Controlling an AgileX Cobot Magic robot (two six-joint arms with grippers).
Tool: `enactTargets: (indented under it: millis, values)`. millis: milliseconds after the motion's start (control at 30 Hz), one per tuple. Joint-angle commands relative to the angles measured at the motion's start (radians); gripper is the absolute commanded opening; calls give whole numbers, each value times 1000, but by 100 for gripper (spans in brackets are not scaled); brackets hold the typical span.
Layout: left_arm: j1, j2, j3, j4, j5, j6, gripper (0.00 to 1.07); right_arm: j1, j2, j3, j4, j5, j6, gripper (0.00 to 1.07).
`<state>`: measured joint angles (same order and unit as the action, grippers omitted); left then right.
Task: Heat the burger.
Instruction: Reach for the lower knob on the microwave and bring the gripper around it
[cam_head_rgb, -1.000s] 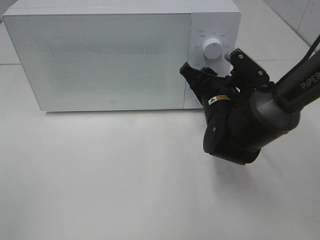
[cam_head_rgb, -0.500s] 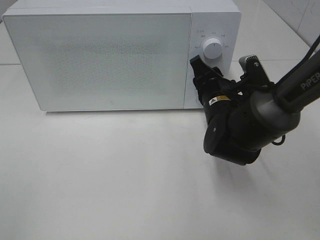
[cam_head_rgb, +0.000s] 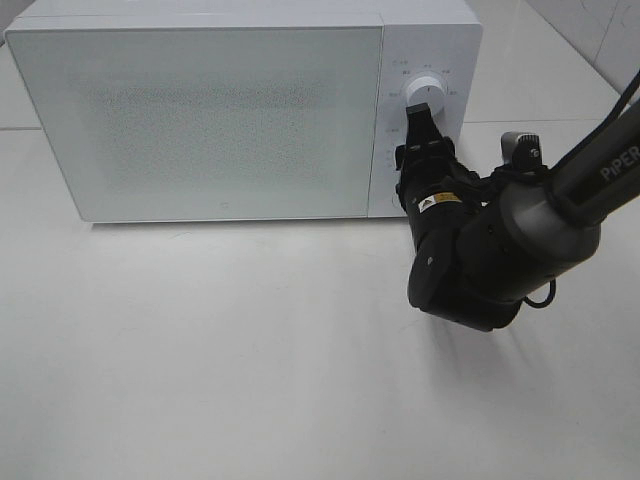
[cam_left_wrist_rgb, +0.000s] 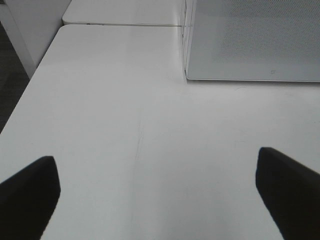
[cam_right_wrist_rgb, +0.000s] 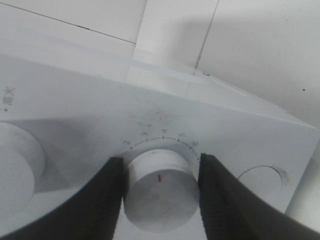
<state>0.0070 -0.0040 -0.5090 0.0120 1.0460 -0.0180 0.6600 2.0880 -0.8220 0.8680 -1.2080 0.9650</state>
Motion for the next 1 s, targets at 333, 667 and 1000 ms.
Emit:
enactTargets:
  millis: [333, 667, 1000]
  values:
    - [4, -24, 4, -2, -8, -1, 100, -1, -7, -19, -96, -138, 237, 17]
    - [4, -24, 4, -2, -8, -1, 100, -1, -7, -19, -98, -146, 374, 17]
    - [4, -24, 4, -2, -8, -1, 100, -1, -7, -19, -107, -150, 512, 17]
